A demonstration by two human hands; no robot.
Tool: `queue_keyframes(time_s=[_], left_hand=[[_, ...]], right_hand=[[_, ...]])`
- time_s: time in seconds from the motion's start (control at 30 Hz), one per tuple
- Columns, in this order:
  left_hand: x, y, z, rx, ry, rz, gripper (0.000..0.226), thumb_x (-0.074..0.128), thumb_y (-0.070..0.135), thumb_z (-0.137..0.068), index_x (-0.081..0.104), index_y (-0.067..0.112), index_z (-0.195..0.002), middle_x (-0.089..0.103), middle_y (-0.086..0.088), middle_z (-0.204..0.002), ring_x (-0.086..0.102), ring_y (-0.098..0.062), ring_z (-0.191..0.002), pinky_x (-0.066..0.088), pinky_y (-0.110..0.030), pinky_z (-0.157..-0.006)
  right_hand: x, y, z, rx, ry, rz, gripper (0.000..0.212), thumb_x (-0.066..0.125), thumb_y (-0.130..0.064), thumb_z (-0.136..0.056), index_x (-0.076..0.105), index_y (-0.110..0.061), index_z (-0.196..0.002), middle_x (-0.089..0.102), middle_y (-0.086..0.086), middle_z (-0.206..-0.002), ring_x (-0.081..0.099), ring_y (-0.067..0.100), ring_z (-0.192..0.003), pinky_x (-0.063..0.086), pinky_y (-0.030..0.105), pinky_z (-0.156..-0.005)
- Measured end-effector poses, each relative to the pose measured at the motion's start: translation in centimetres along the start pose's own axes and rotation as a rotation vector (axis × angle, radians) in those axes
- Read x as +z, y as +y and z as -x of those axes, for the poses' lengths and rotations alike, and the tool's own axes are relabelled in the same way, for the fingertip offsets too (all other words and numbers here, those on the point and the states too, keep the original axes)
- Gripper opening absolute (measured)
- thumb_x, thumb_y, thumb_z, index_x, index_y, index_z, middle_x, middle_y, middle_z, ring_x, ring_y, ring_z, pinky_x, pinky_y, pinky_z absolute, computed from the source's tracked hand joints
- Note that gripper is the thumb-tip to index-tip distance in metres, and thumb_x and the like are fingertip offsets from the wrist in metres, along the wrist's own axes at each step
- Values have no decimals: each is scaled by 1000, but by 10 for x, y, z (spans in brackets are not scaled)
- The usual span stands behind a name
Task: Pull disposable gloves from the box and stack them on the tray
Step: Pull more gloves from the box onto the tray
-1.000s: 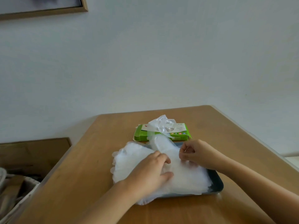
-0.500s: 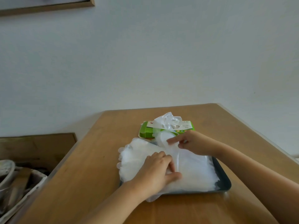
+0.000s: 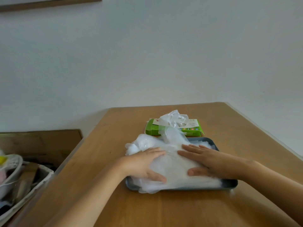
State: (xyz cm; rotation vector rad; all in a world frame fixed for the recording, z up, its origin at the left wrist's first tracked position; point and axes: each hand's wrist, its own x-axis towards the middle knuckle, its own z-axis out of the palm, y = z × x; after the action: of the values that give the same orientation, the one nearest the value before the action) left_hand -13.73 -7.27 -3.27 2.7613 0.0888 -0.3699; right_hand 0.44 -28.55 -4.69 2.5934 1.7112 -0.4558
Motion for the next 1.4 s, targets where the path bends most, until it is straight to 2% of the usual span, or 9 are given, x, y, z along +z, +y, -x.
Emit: queue_keyframes(time_s=[0.27,0.47,0.6,0.73,0.9,1.07,1.2,1.3,1.4], left_hand=[[-16,-16,17,-180,-172,-272,107,61,66,-78,-8,31,-152,-15,5,-160,-18,-16,-146,-10,-38,-117],[-53,-23,21,-235,-174,-179,92,68,59,-77,22,31,-152,25,10,-157,31,-11,-139,28,-23,-110],[-78,-22,3,-202,131,-65,62,59,61,-82,45,38,-137,41,15,-146,41,-7,-131,35,-28,-106],[-86,-16,-37,-146,273,53,52,62,50,-86,47,36,-134,44,13,-142,40,-8,-131,34,-26,-104],[-80,-20,-95,-162,229,145,58,60,45,-89,42,25,-140,44,6,-145,43,-12,-132,34,-32,-110],[-65,-25,-121,-206,167,138,51,60,55,-87,52,27,-128,54,11,-129,50,-11,-114,38,-23,-90],[-60,-26,-127,-234,116,12,58,53,63,-86,53,24,-129,53,5,-130,47,-20,-123,38,-28,-93],[-60,-24,-127,-257,110,-10,65,50,62,-88,44,23,-141,43,4,-146,41,-19,-132,33,-28,-102],[-64,-29,-132,-235,119,82,31,56,43,-90,63,18,-107,57,4,-108,53,-23,-107,38,-30,-84]], right_hand=[[-24,10,4,68,-221,28,93,54,-73,-76,-12,-59,-140,-22,-24,-153,-14,13,-146,2,47,-118],[-35,13,14,95,-247,-10,89,59,-70,-74,4,-58,-144,-5,-23,-157,3,13,-147,10,43,-119],[-48,23,0,123,150,-222,53,59,-72,-70,58,-50,-118,57,-28,-123,53,-8,-110,42,18,-99],[-60,53,-42,219,700,-329,36,74,-37,-79,64,-27,-112,63,-12,-105,59,8,-95,46,23,-82],[-60,72,-94,272,677,-458,57,78,-30,-77,54,-22,-129,57,-5,-117,52,11,-101,38,23,-83],[-53,74,-121,250,782,-592,15,66,-14,-87,73,-20,-99,67,-7,-88,64,17,-90,44,22,-62],[-73,74,-107,177,958,-731,21,60,-7,-88,70,-23,-80,71,-3,-80,63,5,-68,44,16,-59],[-94,69,-88,134,1014,-803,15,60,-10,-89,68,-19,-80,70,-7,-78,62,4,-72,45,17,-66],[-110,60,-69,140,1019,-690,15,60,-15,-88,63,-13,-74,62,-3,-68,54,12,-62,40,23,-58]])
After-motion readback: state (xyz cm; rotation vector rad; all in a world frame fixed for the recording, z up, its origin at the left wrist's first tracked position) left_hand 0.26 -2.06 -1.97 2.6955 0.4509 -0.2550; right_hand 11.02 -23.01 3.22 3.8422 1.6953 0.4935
